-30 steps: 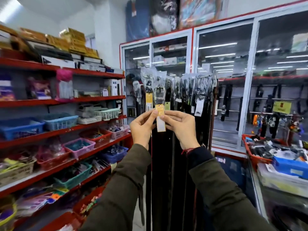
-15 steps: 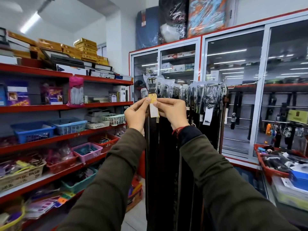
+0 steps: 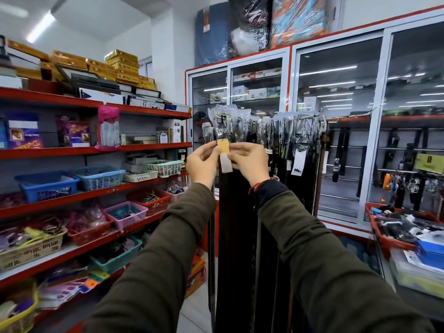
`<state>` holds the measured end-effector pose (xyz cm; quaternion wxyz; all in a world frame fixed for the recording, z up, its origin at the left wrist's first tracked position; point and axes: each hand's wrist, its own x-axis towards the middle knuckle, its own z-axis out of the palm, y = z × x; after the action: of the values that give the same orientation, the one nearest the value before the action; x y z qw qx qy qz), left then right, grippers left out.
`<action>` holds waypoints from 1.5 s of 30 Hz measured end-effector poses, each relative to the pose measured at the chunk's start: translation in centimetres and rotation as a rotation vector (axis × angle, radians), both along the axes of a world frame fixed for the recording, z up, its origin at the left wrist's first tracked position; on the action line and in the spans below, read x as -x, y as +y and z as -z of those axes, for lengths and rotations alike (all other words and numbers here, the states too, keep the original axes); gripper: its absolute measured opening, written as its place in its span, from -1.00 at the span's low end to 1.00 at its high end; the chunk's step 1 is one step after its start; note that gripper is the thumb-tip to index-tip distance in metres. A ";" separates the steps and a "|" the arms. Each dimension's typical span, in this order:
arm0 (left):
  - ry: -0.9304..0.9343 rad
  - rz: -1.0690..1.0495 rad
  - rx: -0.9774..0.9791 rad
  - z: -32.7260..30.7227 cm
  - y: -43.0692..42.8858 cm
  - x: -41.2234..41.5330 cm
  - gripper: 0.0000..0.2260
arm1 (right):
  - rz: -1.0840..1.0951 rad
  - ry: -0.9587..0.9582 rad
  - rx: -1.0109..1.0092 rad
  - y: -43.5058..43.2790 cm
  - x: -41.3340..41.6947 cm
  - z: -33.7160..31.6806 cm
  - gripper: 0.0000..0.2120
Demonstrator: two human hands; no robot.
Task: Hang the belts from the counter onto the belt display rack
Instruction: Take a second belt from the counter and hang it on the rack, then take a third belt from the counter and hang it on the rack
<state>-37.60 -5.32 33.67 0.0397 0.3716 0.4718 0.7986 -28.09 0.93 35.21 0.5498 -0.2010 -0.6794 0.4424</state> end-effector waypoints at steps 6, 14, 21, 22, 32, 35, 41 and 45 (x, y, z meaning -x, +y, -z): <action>0.625 -0.374 0.181 4.5 1.0 -2.2 -0.42 | 0.373 -0.210 -0.520 0.1 -2.9 4.9 -0.65; 0.964 -0.496 0.329 11.5 1.8 -7.3 -0.41 | 0.694 -0.488 -0.716 1.0 -8.6 12.9 -0.43; 1.002 -0.284 0.423 19.1 3.3 -13.3 -0.37 | 0.824 -0.737 -0.553 1.5 -16.3 21.3 -0.34; 1.002 -0.255 0.438 20.2 3.6 -14.4 -0.37 | 0.844 -0.776 -0.528 1.6 -17.6 22.7 -0.34; 1.112 0.070 0.560 29.5 7.1 -25.1 -0.40 | 0.994 -1.062 -0.206 2.0 -31.6 32.3 -0.33; 1.198 0.232 0.619 31.4 8.9 -28.5 -0.41 | 0.994 -1.176 -0.064 2.7 -35.7 34.6 -0.32; 1.497 0.573 0.763 33.5 13.8 -35.4 -0.45 | 0.922 -1.322 0.259 3.9 -41.7 37.7 -0.37; 1.599 0.760 0.887 34.2 16.2 -40.2 -0.44 | 0.909 -1.324 0.335 4.7 -44.3 38.9 -0.39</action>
<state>2.61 10.92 -0.49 0.0986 0.8796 0.4654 -0.0023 16.17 5.65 -3.70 0.1230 -0.7555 -0.6405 0.0617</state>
